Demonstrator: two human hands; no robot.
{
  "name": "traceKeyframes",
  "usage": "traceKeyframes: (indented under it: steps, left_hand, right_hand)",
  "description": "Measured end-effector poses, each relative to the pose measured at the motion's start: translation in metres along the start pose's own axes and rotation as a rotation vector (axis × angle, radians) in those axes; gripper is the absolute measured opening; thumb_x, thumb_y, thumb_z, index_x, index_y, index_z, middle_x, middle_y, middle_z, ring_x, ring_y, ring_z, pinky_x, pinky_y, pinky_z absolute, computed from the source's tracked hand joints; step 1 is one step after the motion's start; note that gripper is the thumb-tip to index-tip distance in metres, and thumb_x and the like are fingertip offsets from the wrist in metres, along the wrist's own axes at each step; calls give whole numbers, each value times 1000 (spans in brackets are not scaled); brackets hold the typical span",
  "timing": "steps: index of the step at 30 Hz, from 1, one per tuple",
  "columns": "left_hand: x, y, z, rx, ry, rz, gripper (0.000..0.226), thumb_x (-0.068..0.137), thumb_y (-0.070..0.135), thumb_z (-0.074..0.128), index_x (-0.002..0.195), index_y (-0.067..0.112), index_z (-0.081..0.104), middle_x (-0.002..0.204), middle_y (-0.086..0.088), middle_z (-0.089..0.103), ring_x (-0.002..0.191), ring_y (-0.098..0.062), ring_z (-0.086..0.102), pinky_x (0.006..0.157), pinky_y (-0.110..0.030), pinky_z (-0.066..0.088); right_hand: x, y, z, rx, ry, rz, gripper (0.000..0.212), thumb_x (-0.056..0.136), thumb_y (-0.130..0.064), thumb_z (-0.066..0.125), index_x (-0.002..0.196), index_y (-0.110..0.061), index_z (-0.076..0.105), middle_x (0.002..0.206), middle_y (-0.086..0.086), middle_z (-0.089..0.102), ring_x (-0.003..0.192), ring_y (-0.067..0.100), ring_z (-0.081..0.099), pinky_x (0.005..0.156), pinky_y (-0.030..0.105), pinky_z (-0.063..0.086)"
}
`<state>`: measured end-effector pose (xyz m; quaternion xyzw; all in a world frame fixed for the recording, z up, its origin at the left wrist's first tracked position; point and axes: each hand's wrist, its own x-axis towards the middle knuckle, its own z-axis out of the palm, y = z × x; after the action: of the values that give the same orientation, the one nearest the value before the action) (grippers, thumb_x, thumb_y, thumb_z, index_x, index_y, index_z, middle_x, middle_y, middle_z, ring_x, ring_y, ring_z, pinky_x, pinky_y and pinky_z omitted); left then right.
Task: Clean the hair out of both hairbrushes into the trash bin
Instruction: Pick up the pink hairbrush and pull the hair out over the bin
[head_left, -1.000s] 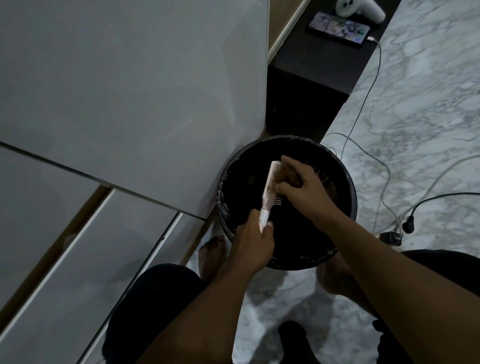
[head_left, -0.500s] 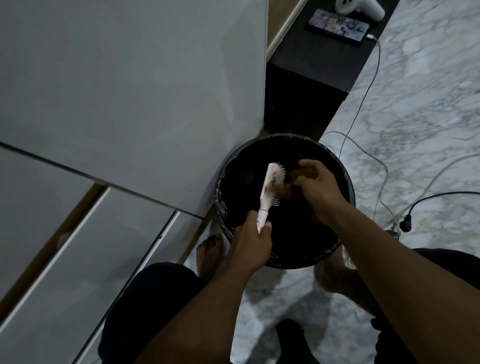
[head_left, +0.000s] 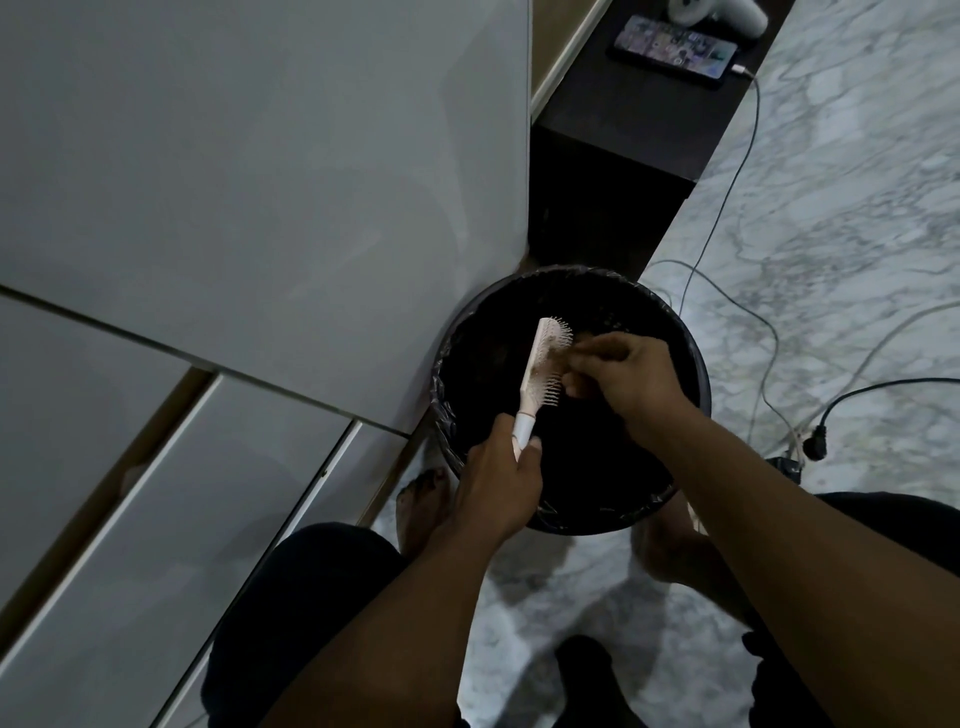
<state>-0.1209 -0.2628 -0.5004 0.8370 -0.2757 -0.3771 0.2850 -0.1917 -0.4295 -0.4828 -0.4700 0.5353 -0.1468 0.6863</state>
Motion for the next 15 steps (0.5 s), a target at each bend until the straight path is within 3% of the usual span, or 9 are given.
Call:
traceKeyframes:
  steps: [3, 5, 7, 8, 10, 12, 15]
  left_hand:
    - [-1, 0, 2, 4, -14, 4, 17, 101, 33, 52, 97, 17, 48, 77, -3, 56, 61, -19, 54, 55, -34, 40]
    - [-2, 0, 3, -3, -8, -1, 17, 101, 33, 52, 96, 17, 47, 77, -4, 55, 62, -20, 53, 55, -34, 40]
    - [-2, 0, 3, 3, 6, 9, 17, 101, 32, 52, 95, 17, 46, 77, -4, 56, 64, -23, 54, 57, -36, 41]
    - [-2, 0, 3, 9, 9, 17, 16, 101, 32, 51, 96, 18, 45, 78, -5, 56, 65, -25, 56, 58, -37, 42]
    - [-3, -1, 5, 28, 8, 25, 14, 100, 33, 50, 96, 21, 42, 79, -5, 57, 68, -27, 58, 57, -37, 43]
    - [-4, -2, 7, 45, 8, 33, 14, 100, 33, 49, 94, 23, 41, 79, -5, 57, 66, -25, 57, 56, -38, 44]
    - [-5, -4, 8, 49, 10, 41, 16, 100, 34, 49, 92, 24, 41, 76, -3, 56, 63, -23, 55, 57, -39, 46]
  right_hand:
    - [-1, -8, -4, 200, -26, 182, 11, 92, 8, 56, 94, -1, 62, 119, 31, 68, 69, 27, 68, 71, 40, 62]
    - [1, -7, -4, 182, -95, 224, 22, 91, 7, 51, 106, -4, 61, 125, 25, 66, 89, 33, 70, 81, 48, 61]
    - [2, -2, 0, 57, -164, 137, 38, 89, -3, 59, 126, -13, 58, 125, 14, 66, 113, 33, 66, 94, 48, 57]
    - [1, 1, 3, -56, -172, 35, 46, 87, -12, 67, 132, -18, 57, 124, 7, 67, 116, 27, 65, 98, 42, 55]
    - [-4, 7, 9, -337, -107, -195, 57, 80, -29, 80, 133, -22, 60, 118, -4, 67, 109, 9, 64, 95, 22, 50]
    - [-6, 12, 13, -526, 14, -381, 47, 79, -28, 83, 122, -16, 69, 104, -5, 72, 94, 3, 65, 84, 10, 48]
    - [-6, 14, 12, -625, 113, -534, 18, 84, -20, 78, 98, -9, 79, 89, 4, 78, 77, 7, 67, 80, 21, 56]
